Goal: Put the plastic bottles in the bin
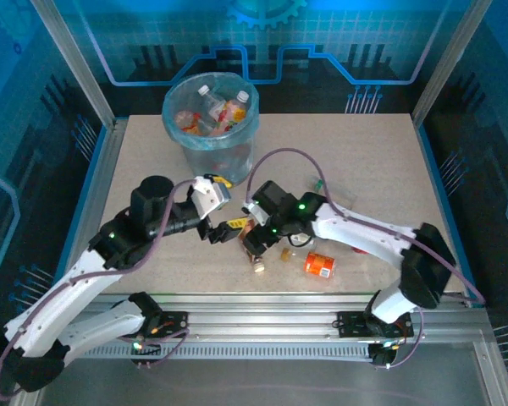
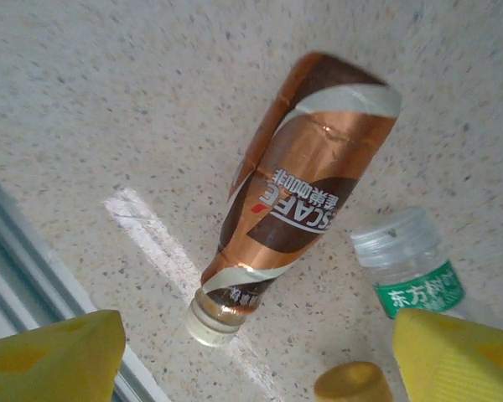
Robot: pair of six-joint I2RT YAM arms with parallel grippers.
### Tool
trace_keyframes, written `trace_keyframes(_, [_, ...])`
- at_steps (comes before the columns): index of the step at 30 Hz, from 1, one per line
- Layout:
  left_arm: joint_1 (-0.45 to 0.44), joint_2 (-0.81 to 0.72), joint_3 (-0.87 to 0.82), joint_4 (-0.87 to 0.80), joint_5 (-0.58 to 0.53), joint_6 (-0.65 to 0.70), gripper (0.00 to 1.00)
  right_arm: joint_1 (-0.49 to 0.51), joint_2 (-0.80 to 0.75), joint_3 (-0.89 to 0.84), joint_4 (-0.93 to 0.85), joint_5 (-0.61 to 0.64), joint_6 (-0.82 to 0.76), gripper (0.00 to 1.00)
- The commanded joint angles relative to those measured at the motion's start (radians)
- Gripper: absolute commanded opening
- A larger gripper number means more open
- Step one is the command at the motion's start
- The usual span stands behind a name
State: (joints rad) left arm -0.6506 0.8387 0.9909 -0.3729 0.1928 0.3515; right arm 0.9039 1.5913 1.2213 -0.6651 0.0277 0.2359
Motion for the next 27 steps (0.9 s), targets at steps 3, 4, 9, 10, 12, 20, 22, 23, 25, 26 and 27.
trace_keyframes(3, [0.015,-0.127,-0.087,0.052,-0.363,-0.085,0.92,0.043,0.127,0.084,-0.018,0.055,0.148,0.81])
trace_keyframes(4, [0.018,-0.154,-0.11,0.08,-0.418,-0.076,0.93,0.048,0.144,0.09,-0.016,0.065,0.16,0.81])
trace_keyframes(9, [0.02,-0.27,-0.221,0.233,-0.638,-0.032,0.98,0.056,0.213,0.122,-0.017,0.093,0.205,0.81])
trace_keyframes(10, [0.02,-0.284,-0.239,0.26,-0.665,-0.024,0.98,0.056,0.228,0.127,-0.021,0.096,0.206,0.81])
trace_keyframes(12, [0.02,-0.304,-0.261,0.3,-0.695,-0.009,0.98,0.056,0.251,0.135,-0.025,0.096,0.206,0.81])
trace_keyframes(20, [0.025,-0.299,-0.27,0.34,-0.713,0.012,0.98,0.058,0.317,0.174,-0.023,0.097,0.194,0.75])
trace_keyframes(22, [0.026,-0.296,-0.27,0.338,-0.71,0.012,0.99,0.059,0.337,0.181,-0.017,0.096,0.192,0.75])
trace_keyframes(23, [0.026,-0.294,-0.269,0.338,-0.71,0.011,0.99,0.059,0.342,0.182,-0.011,0.092,0.189,0.75])
trace_keyframes(25, [0.027,-0.287,-0.267,0.338,-0.704,0.012,0.98,0.062,0.363,0.196,-0.001,0.075,0.18,0.74])
trace_keyframes(26, [0.027,-0.285,-0.263,0.335,-0.702,0.013,0.99,0.064,0.378,0.211,-0.008,0.075,0.177,0.74])
trace_keyframes(27, [0.027,-0.28,-0.261,0.332,-0.703,0.013,0.99,0.066,0.396,0.226,-0.018,0.075,0.173,0.74])
